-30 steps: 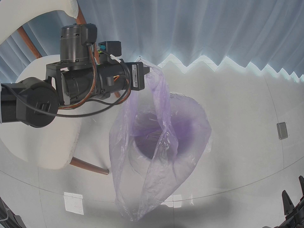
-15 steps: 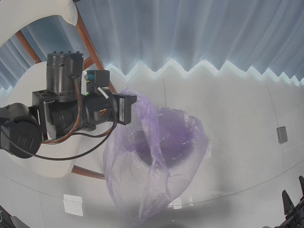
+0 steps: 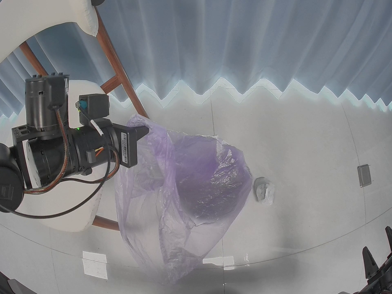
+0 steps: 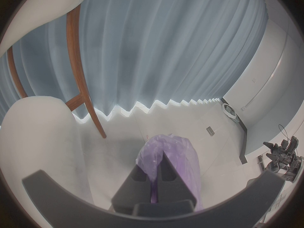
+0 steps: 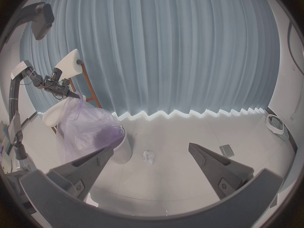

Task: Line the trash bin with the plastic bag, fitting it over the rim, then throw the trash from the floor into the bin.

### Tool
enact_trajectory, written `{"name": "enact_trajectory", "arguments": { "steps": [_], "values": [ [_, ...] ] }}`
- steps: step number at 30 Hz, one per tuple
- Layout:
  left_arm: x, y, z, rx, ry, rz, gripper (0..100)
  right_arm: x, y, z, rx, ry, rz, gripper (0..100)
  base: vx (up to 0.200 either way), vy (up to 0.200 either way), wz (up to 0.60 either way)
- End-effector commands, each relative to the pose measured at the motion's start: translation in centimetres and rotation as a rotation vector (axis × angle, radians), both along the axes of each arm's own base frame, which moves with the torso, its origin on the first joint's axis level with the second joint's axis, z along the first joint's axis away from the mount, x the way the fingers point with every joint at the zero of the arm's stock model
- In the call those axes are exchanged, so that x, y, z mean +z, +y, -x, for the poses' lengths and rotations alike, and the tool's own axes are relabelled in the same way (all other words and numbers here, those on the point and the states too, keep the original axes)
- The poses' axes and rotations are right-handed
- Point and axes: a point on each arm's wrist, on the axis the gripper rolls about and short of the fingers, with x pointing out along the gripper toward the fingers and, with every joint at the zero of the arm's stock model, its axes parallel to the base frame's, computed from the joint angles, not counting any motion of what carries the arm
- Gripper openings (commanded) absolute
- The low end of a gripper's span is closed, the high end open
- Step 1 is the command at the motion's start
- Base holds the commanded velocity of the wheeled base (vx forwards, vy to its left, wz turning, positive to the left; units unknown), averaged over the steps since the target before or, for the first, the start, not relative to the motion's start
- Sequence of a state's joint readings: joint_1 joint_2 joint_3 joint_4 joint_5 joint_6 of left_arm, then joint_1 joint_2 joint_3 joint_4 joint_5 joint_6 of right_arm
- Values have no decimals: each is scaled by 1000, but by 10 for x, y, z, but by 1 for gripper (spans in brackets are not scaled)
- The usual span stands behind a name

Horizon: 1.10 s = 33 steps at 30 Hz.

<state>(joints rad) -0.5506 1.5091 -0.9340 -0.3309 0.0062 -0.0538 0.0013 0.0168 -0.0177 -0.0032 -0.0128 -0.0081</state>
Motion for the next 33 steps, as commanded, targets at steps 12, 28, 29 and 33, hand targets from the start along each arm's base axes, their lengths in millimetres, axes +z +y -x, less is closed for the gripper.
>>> {"name": "enact_trajectory", "arguments": {
  "steps": [12,28,29,33],
  "values": [
    [-4,-15,7,-79,-36,-16,0,64,6,-39,250,228,-272,100,0,0,0],
    [-9,-20,5,-116,-70,-98,0,61,22,-123,389,579,-325,100,0,0,0],
    [-9,-21,6,-127,-76,-98,0,59,24,-134,388,596,-325,100,0,0,0],
    [-5,-24,15,-159,-82,-79,0,49,29,-156,405,624,-314,100,0,0,0]
  ]
}}
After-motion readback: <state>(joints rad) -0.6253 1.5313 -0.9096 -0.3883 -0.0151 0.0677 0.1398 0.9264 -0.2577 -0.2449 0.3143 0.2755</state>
